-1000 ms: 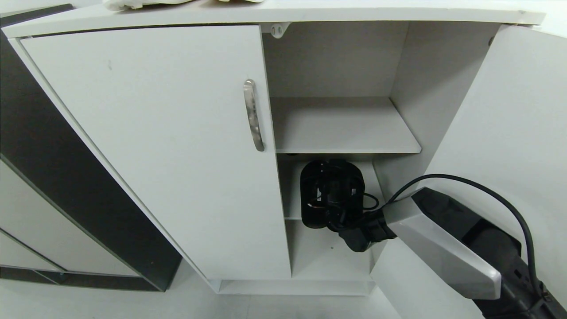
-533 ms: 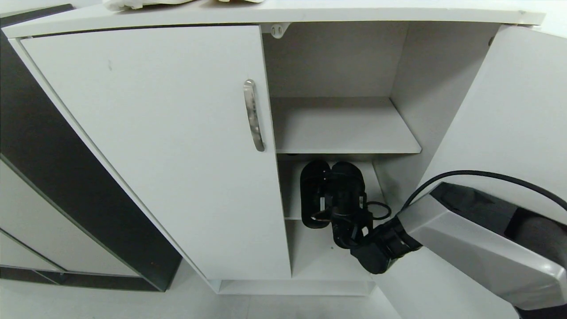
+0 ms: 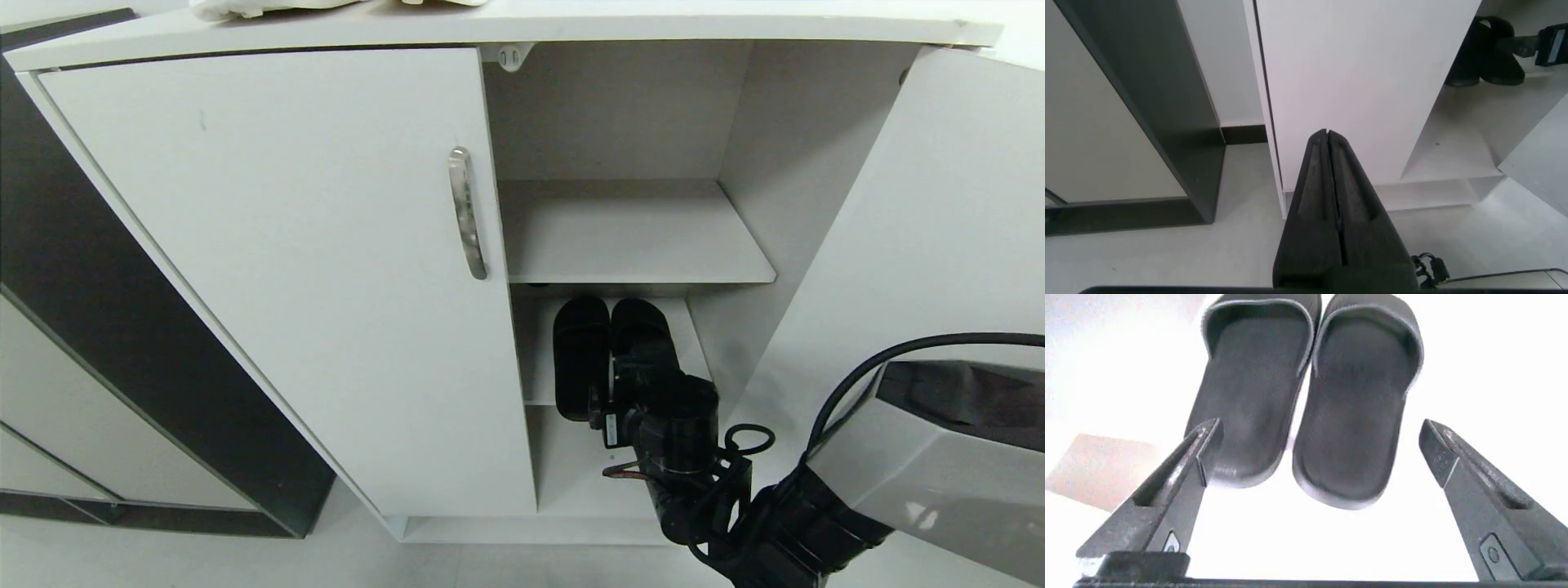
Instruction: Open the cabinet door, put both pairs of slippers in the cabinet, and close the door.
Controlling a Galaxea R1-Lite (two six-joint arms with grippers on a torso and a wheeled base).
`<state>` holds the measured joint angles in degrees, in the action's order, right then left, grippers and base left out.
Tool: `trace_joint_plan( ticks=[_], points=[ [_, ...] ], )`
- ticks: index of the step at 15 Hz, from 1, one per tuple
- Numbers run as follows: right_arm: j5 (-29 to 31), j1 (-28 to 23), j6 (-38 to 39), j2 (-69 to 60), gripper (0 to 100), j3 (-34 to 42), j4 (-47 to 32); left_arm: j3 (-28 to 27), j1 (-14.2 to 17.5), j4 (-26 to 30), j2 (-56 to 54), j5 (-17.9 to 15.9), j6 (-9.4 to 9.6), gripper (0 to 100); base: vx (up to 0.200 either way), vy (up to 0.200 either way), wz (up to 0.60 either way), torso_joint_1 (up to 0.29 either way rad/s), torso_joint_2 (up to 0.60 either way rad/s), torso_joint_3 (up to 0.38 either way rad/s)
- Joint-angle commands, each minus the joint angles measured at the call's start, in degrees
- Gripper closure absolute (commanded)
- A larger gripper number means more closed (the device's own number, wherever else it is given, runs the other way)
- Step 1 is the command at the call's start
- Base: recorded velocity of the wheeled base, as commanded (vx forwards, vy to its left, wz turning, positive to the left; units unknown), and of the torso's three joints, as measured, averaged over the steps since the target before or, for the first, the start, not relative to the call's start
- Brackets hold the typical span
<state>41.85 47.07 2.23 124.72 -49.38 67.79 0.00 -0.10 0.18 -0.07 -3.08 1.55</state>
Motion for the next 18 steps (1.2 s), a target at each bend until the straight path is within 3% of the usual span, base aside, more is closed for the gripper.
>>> trace_joint_plan(
  ticks=[1,6,18],
  points=[
    [0.0,0.8,-0.2,-1.9,0,1.8,0.7,0.0,0.0,0.0,0.1,0.0,0.03,100,-0.200,0.000,0.00,0.002,0.00,0.007],
    [0.1,0.9,-0.4,-2.8,0,2.5,1.5,0.0,0.0,0.0,0.2,-0.1,0.03,100,-0.200,0.000,0.00,0.005,0.00,0.003],
    [0.1,1.0,-0.3,-3.2,0,3.3,2.1,0.0,0.0,0.0,0.1,0.0,-0.05,100,0.000,0.000,0.00,0.000,0.00,0.000]
  ],
)
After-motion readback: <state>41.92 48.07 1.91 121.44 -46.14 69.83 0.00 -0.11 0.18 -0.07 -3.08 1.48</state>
